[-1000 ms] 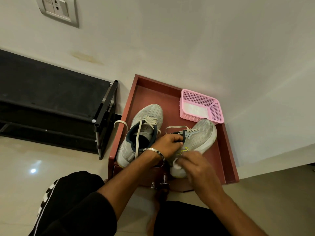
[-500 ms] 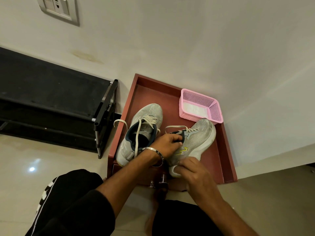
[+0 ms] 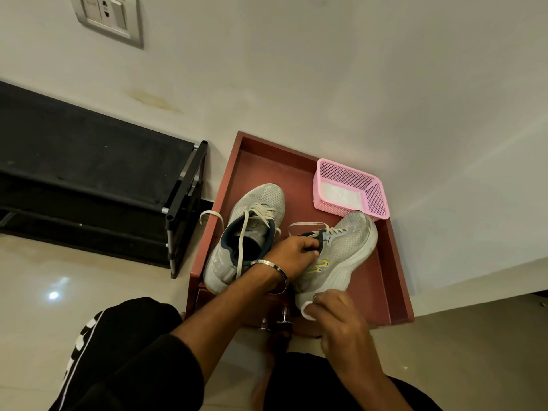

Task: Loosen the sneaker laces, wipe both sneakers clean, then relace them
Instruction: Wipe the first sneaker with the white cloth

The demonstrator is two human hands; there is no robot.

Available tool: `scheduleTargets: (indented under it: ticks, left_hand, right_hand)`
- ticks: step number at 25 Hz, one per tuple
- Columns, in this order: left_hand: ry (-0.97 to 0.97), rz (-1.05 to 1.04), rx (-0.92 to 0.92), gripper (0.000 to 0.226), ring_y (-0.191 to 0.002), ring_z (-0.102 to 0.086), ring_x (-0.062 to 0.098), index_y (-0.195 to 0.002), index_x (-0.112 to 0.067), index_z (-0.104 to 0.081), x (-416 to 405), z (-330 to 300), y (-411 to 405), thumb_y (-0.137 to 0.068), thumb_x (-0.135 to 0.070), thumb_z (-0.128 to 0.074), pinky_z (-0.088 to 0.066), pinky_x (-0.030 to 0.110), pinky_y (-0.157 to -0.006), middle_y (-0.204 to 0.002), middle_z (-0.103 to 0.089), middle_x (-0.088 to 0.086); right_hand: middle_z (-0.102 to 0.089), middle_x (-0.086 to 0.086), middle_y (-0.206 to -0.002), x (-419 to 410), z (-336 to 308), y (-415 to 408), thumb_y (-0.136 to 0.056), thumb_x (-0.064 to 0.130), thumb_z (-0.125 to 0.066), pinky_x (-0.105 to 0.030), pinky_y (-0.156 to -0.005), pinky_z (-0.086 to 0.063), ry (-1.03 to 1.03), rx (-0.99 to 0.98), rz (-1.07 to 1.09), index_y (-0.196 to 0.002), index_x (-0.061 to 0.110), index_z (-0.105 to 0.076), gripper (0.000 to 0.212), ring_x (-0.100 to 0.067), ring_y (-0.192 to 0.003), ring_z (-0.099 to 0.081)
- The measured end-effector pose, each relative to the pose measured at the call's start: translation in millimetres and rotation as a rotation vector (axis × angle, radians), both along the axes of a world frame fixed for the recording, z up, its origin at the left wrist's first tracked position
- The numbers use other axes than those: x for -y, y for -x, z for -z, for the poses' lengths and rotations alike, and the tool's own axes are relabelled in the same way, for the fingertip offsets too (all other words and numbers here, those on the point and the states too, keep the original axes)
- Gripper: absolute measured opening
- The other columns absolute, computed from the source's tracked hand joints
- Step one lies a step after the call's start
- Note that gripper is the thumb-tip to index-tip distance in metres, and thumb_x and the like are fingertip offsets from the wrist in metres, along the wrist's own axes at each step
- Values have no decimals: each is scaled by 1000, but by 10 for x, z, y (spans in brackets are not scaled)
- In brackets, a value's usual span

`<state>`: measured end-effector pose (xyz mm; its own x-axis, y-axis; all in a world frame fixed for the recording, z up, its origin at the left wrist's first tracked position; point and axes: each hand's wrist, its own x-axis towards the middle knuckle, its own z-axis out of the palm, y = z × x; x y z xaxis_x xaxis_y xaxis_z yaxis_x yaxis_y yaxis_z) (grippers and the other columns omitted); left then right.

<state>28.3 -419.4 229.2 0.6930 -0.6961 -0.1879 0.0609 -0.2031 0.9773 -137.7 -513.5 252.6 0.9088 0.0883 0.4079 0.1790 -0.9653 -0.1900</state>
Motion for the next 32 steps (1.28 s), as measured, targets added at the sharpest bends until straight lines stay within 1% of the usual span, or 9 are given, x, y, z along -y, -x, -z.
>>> scheduleTargets:
  ticks: [5,7,10,14,18,23,26,29,32]
  left_hand:
    - [2,6,-10,47,-113,-65,23,-115,-14,-72,-10,-20,6,-76,-32,-52,-48,44,-104,-116,-73,4]
    - [3,5,-13,47,-112,-65,25,-114,-11,-72,-10,-38,15,-76,-31,-52,-48,45,-103,-115,-73,7]
    - [-7,4,-5,47,-111,-66,27,-112,-10,-72,-19,-75,8,-75,-32,-52,-49,45,-101,-113,-73,9]
    - [-12,-3,-39,28,-110,-66,28,-110,-8,-71,-40,-102,14,-88,-19,-59,-48,45,-102,-112,-73,12]
    - [-13,-9,-48,34,-102,-66,21,-105,-8,-73,-36,-123,-2,-82,-25,-54,-49,45,-100,-108,-73,13]
    - [-52,-49,-124,38,-77,-53,17,-75,-9,-65,-56,-184,3,-79,-42,-46,-47,45,-82,-78,-63,5]
    - [-95,-61,-219,46,-101,-64,19,-93,-16,-72,-67,-271,5,-93,-52,-44,-45,40,-95,-103,-72,3]
    - [-68,-68,-260,51,-106,-62,13,-103,-26,-67,-104,-297,25,-94,-65,-37,-42,33,-96,-110,-68,0]
    - [-69,-62,-256,56,-110,-63,14,-108,-26,-68,-89,-311,15,-93,-68,-35,-43,35,-101,-116,-69,2]
  right_hand:
    - [-64,-1,-91,32,-31,-109,-67,-24,-60,-9,-82,-38,-163,49,237,-83,7,-74,37,-11,-91,-52]
    - [-63,0,-91,-17,-6,-94,-69,-17,-59,-8,-82,-38,-94,39,141,-83,9,-73,33,-10,-91,-52]
    - [-64,3,-88,89,-90,-275,-71,-17,-62,-15,-74,-43,-211,22,273,-81,12,-73,32,-16,-84,-56]
    - [-65,-3,-91,-64,-57,-332,-93,15,-55,-29,-73,-48,5,-6,-52,-88,8,-72,19,-21,-83,-59]
    - [-65,-5,-95,76,-116,-488,-91,13,-59,-30,-77,-49,-100,60,203,-96,8,-72,16,-19,-89,-58]
    - [-64,-5,-92,7,-8,-444,-91,15,-57,-29,-75,-48,-3,2,-55,-91,6,-71,16,-19,-87,-57]
    - [-64,-5,-93,91,-59,-536,-90,16,-57,-32,-74,-49,-180,72,201,-94,6,-72,18,-20,-87,-58]
    - [-64,-5,-93,-43,-18,-431,-92,15,-55,-27,-77,-46,-32,4,-98,-92,6,-71,19,-18,-88,-56]
    - [-64,-4,-93,118,-81,-536,-90,16,-56,-30,-76,-48,-171,61,122,-92,8,-71,17,-17,-88,-57]
